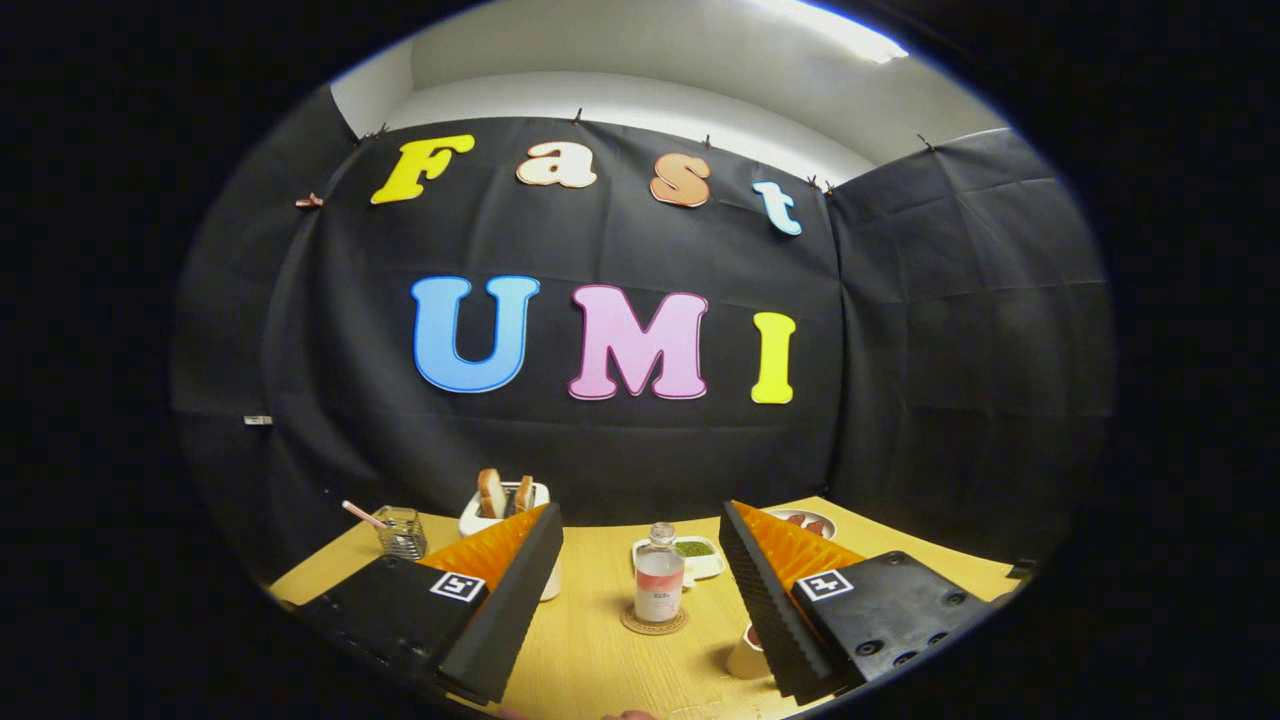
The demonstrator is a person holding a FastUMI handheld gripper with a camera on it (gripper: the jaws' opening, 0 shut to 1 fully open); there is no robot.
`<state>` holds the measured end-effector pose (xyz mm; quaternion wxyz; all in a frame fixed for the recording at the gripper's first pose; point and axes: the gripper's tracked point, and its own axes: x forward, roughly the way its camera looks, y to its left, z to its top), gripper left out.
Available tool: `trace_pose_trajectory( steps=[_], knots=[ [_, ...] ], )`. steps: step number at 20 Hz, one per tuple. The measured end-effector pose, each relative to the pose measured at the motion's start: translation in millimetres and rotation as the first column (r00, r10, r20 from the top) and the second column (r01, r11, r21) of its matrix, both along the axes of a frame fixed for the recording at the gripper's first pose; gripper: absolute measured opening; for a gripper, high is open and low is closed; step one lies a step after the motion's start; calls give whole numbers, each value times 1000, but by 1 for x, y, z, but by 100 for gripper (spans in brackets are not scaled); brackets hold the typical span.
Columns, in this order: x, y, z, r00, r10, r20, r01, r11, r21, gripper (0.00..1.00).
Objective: Take the bottle from table, then pour the juice into the cup, finally place the bottle on the coaster
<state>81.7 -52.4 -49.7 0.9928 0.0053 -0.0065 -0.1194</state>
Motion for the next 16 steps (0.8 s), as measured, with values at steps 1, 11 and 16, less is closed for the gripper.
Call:
trace_pose_trajectory(
  steps=[1,11,16],
  knots=[
    [-7,2,3,1000,25,-3,-25,1000,5,97],
    [-66,-3,17,990,138,-20,-137,989,52,97],
    [-77,-5,13,980,190,-51,-189,982,19,97]
  ],
)
